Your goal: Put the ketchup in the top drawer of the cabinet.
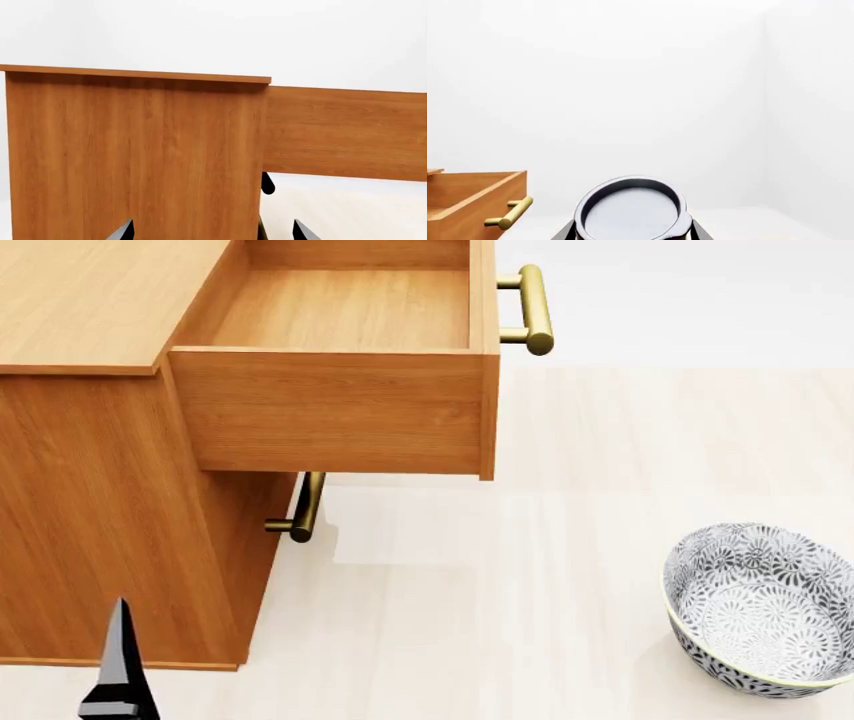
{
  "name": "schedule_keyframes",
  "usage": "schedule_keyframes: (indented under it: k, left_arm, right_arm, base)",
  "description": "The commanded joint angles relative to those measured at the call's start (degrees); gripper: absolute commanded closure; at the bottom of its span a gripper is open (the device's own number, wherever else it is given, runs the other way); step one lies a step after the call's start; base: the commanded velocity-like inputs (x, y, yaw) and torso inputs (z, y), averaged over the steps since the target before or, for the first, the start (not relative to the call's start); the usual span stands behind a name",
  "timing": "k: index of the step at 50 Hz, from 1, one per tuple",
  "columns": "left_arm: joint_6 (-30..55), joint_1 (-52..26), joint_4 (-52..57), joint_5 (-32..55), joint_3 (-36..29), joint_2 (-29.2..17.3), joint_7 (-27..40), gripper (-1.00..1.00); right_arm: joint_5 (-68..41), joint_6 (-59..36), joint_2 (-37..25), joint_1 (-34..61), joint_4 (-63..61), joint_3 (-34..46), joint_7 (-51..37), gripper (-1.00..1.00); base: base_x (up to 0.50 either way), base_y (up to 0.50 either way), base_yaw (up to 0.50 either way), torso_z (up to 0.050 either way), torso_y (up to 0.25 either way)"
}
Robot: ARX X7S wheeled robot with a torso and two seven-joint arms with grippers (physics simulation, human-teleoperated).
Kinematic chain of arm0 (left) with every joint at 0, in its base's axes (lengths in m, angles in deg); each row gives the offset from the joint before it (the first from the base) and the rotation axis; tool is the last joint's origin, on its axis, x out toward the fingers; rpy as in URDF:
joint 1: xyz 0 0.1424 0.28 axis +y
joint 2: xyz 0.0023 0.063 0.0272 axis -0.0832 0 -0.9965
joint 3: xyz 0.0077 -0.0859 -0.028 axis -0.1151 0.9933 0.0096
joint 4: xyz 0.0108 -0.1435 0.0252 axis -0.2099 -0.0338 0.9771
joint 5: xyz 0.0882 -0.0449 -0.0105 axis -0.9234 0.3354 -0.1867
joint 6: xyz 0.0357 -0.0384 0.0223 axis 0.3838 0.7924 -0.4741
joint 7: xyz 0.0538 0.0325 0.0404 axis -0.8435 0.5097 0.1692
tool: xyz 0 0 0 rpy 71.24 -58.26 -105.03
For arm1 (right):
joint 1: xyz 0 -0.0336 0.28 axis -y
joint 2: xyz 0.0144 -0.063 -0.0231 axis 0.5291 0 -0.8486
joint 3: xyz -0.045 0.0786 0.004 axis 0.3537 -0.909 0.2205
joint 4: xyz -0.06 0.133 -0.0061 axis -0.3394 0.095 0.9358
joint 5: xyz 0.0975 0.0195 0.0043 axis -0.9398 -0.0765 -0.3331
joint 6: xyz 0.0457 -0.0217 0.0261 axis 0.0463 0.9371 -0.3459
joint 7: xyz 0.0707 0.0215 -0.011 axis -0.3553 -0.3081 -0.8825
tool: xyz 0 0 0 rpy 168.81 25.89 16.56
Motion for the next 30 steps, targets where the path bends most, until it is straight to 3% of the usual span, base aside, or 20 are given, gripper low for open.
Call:
schedule_keyframes:
  k: [1, 13, 17, 25, 28, 30]
  left_arm:
    - [-0.1, 0.0, 0.1, 0.2, -0.1, -0.2, 0.2, -1.0]
    - [-0.2, 0.0, 0.2, 0.4, -0.3, -0.4, 0.4, -1.0]
    - [-0.5, 0.3, 0.1, 0.7, 0.1, -0.5, 0.4, -1.0]
    - [-0.3, 0.2, 0.6, 1.1, 0.4, -0.8, 0.6, -1.0]
    - [-0.3, 0.2, 0.5, 1.1, 0.2, -0.8, 0.6, -1.0]
    - [-0.2, 0.1, 0.5, 1.2, 0.2, -0.8, 0.6, -1.0]
  right_arm:
    - [-5.5, -1.7, -7.4, 6.1, -0.5, -0.4, -6.2, 1.0]
    - [-11.9, 1.5, -17.2, 16.4, 0.8, 8.9, -18.5, 1.0]
    - [-14.8, 5.2, -23.3, 23.8, 3.1, 18.1, -24.9, 1.0]
    - [-15.4, 11.1, -28.9, 34.9, 4.9, 33.1, -29.6, 1.0]
    - [-16.1, 12.4, -30.4, 41.6, 5.5, 40.0, -30.8, 1.0]
    - [-17.0, 9.9, -29.4, 52.2, 6.1, 48.0, -31.7, 1.0]
  base:
    - [0.0, 0.0, 0.0, 0.0, 0.0]
    - [0.0, 0.0, 0.0, 0.0, 0.0]
    - [0.0, 0.0, 0.0, 0.0, 0.002]
    - [0.0, 0.0, 0.0, 0.0, 0.0]
    - [0.0, 0.0, 0.0, 0.0, 0.0]
    - [0.0, 0.0, 0.0, 0.0, 0.0]
